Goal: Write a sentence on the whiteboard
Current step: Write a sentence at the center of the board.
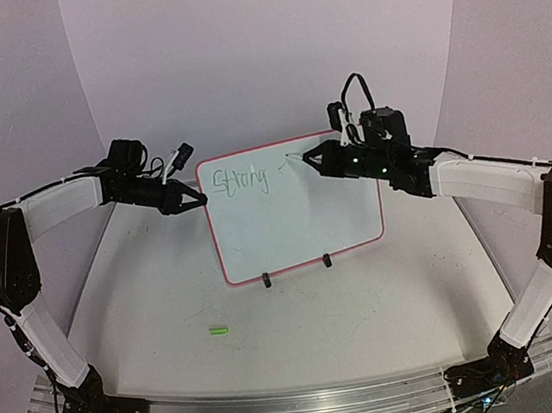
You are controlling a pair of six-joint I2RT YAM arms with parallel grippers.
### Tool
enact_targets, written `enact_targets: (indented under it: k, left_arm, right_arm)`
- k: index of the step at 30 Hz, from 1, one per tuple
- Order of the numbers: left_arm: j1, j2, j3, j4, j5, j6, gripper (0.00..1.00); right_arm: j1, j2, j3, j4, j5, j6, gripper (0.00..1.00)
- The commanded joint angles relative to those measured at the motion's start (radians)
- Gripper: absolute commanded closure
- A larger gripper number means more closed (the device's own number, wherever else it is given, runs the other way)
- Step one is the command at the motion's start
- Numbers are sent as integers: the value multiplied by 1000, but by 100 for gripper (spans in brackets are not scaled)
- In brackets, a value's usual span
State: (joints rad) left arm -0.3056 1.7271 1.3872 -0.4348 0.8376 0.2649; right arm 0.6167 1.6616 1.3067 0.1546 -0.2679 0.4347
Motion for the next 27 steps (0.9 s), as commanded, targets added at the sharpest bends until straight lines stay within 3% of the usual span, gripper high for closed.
enact_targets:
  k: [1, 27]
  left_arm:
    - [-27, 8, -7, -62, -86, 70, 100]
    - [-28, 5, -7, -61, -86, 71, 100]
  right_arm:
    - [-2, -30, 28, 36, -39, -6, 100]
    - [-3, 62, 67, 6, 9, 2, 100]
